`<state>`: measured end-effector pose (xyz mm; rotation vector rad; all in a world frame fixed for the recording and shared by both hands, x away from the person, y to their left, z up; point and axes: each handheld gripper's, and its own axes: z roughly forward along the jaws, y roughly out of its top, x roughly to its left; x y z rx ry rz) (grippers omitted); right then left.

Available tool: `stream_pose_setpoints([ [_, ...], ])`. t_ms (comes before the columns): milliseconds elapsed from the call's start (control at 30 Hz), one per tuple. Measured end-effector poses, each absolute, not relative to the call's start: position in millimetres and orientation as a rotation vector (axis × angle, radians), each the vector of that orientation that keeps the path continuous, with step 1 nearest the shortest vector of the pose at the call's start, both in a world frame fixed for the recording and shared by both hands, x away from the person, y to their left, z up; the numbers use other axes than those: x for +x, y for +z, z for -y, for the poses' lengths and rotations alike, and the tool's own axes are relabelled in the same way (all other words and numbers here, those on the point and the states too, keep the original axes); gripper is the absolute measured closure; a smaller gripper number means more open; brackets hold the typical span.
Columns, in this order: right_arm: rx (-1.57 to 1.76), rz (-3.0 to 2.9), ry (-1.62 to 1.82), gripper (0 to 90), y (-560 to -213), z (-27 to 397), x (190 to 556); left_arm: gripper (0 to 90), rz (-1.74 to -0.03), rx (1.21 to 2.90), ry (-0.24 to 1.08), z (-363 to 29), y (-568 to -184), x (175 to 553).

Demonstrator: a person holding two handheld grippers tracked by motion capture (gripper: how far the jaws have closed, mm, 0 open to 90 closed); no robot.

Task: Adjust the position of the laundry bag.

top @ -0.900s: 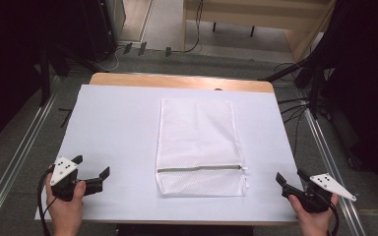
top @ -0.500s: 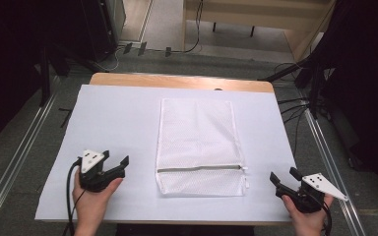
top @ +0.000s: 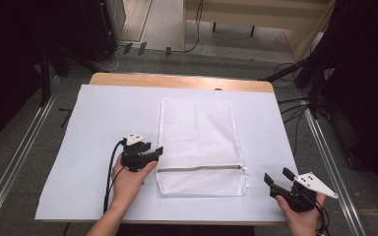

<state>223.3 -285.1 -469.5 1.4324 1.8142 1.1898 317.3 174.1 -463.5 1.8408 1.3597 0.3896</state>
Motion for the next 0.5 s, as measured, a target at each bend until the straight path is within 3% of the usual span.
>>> stream_pose_setpoints([
  [267, 1.432, -1.818, 1.188, 27.0, -470.5, 283.3, 223.3, 51.8, -1.342, 1.903, 0.412, -157.0, -472.1, 315.4],
  [500, 1.433, -1.842, 1.181, 27.3, -473.4, 278.5, 224.4, 70.7, -1.304, 1.953, 0.468, -146.0, -473.6, 309.4],
])
